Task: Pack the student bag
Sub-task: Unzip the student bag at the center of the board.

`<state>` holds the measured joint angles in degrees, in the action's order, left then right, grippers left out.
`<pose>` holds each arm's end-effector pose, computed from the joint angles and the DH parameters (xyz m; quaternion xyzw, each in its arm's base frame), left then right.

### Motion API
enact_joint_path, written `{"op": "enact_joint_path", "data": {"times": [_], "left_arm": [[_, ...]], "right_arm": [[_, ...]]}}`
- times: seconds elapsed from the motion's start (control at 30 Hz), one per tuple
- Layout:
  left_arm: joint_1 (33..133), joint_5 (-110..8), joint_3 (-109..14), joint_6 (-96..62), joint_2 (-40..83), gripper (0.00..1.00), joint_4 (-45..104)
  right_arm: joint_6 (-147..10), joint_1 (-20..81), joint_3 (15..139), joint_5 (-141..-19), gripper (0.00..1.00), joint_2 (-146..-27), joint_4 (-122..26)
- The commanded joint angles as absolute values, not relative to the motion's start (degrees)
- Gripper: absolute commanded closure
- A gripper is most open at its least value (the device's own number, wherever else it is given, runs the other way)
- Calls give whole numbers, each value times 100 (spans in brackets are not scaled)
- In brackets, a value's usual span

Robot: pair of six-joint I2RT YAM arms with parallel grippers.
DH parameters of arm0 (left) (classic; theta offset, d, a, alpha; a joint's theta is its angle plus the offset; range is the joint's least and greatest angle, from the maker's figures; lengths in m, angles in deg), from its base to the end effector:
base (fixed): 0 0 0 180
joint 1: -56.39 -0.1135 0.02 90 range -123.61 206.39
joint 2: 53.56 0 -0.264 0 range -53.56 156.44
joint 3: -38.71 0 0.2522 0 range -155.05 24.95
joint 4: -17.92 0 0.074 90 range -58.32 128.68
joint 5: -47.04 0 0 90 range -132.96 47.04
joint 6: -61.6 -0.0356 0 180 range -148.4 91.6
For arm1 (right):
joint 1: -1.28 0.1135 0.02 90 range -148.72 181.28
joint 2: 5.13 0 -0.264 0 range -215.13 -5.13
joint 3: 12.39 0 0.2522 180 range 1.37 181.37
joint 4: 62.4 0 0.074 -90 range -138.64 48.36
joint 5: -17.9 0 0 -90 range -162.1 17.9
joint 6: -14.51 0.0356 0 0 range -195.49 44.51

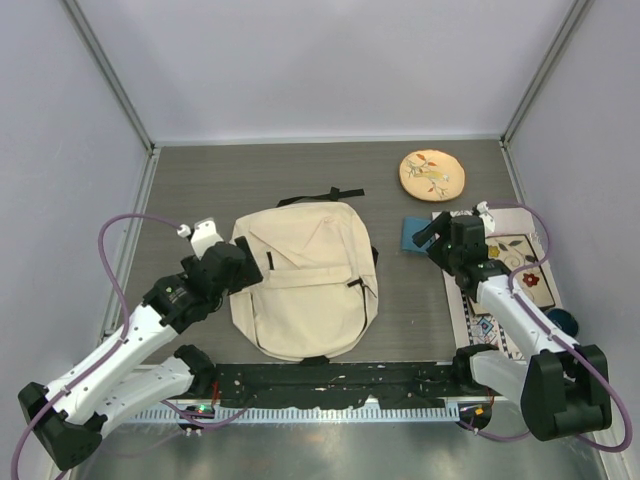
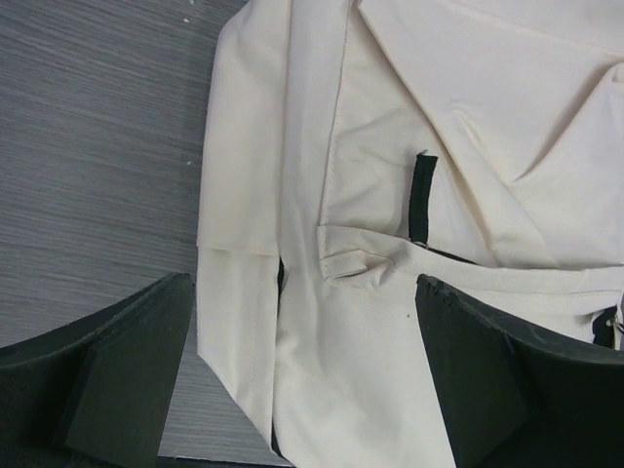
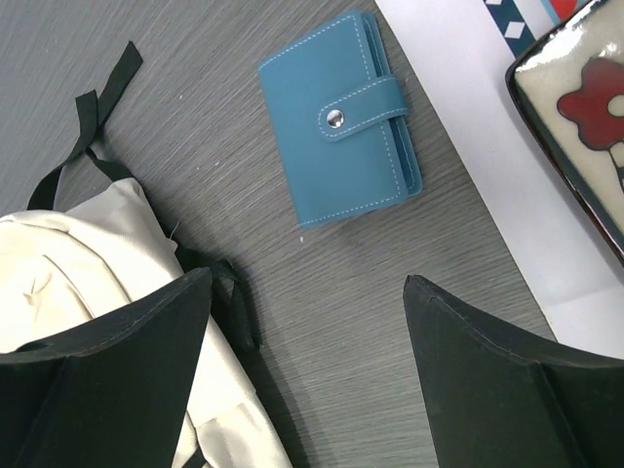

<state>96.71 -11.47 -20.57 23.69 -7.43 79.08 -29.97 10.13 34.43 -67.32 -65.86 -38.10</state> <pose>0.1283 -0.0845 0.2836 -0.1888 0.8839 -0.0736 0.4215 0.2196 0.0312 0.2154 0.3000 0.8475 0.1660 0.4053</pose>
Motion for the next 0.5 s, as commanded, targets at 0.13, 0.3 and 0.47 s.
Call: {"op": "enact_joint_path", "data": {"times": [0.13,0.3,0.47], "left_arm": [[9638,-1563,-2049,1871,-716,0,7510],[9647,-1597,-2058,1686,-584,0,7545],[9647,-1712,-2023,1686,-592,0,7449]], "right_arm": [[-2671,946,3240,-6182,15,-6393,-4302],[-2636,841,3231,-5996,16,-6656,-4337],[-2794,735,3301,-6400,23,-7437,-5081]]}}
